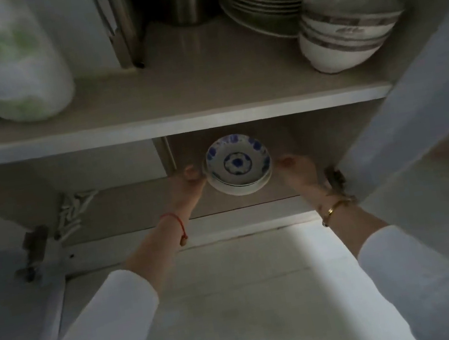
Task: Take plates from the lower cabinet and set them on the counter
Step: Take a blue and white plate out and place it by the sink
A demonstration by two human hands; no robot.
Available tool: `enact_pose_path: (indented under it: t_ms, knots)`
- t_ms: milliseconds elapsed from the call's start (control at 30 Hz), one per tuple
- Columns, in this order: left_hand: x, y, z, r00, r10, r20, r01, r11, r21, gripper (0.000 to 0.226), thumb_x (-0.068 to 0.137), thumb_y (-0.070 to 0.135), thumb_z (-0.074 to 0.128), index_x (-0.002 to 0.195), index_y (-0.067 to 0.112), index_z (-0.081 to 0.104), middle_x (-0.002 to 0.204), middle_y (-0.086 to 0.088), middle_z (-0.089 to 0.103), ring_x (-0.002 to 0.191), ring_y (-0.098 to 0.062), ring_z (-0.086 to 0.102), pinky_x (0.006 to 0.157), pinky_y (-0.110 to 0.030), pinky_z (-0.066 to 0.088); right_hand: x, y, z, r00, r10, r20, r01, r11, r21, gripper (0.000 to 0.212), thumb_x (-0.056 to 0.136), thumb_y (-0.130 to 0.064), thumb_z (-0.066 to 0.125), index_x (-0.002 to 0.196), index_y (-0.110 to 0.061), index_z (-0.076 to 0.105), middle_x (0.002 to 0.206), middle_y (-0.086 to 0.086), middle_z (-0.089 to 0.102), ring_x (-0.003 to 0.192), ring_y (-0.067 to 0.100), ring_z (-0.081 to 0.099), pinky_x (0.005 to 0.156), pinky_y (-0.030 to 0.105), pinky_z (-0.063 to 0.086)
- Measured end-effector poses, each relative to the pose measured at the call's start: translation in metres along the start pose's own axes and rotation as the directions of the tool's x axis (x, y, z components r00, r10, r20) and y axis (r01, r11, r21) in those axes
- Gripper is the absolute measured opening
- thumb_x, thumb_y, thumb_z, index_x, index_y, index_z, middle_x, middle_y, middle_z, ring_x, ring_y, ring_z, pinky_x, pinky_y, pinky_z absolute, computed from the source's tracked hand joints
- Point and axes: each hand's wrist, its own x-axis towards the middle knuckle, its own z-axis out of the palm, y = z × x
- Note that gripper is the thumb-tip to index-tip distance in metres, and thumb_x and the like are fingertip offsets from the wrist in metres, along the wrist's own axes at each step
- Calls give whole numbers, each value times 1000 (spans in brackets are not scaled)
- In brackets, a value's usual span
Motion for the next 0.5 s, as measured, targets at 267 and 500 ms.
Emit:
enact_pose_path:
  t_ms: [267, 500]
  knots:
    - [55, -22, 29, 984, 164, 67, -177, 926, 333, 31, 95, 26, 60, 110, 0, 68, 113, -18, 72, 108, -34, 66, 90, -38, 52, 60, 26, 34, 999, 32, 40, -40, 980, 196, 31, 93, -15, 64, 115, 6, 66, 124, 21, 65, 119, 35, 58, 84, 20, 44]
    - [72, -17, 43, 984, 163, 77, -180, 879, 442, 30, 91, 27, 62, 116, 12, 70, 116, -13, 73, 112, -29, 66, 96, -40, 51, 77, 29, 47, 997, -28, 73, 20, 994, 108, 34, 92, -11, 62, 120, 8, 61, 121, 26, 65, 114, 39, 60, 94, 35, 45]
